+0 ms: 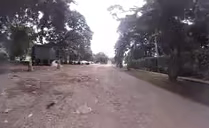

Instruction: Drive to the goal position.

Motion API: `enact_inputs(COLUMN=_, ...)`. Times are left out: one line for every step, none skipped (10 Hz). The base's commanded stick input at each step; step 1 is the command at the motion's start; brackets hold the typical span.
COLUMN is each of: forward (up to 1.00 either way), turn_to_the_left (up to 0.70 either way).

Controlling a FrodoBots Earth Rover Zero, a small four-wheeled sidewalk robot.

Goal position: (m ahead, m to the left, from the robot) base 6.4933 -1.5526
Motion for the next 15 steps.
enact_inputs(forward=0.7, turn_to_the_left=0.0)
enact_inputs(forward=0.7, turn_to_the_left=0.0)
enact_inputs(forward=0.7, turn_to_the_left=0.0)
enact_inputs(forward=0.7, turn_to_the_left=0.0)
enact_inputs(forward=0.7, turn_to_the_left=0.0)
enact_inputs(forward=0.7, turn_to_the_left=0.0)
enact_inputs(forward=0.7, turn_to_the_left=0.0)
enact_inputs(forward=0.7, turn_to_the_left=0.0)
enact_inputs(forward=0.7, turn_to_the_left=0.0)
enact_inputs(forward=0.7, turn_to_the_left=0.0)
enact_inputs(forward=0.7, turn_to_the_left=0.0)
enact_inputs(forward=0.7, turn_to_the_left=0.0)
enact_inputs(forward=0.7, turn_to_the_left=0.0)
enact_inputs(forward=0.7, turn_to_the_left=0.0)
enact_inputs(forward=0.7, turn_to_the_left=0.0)
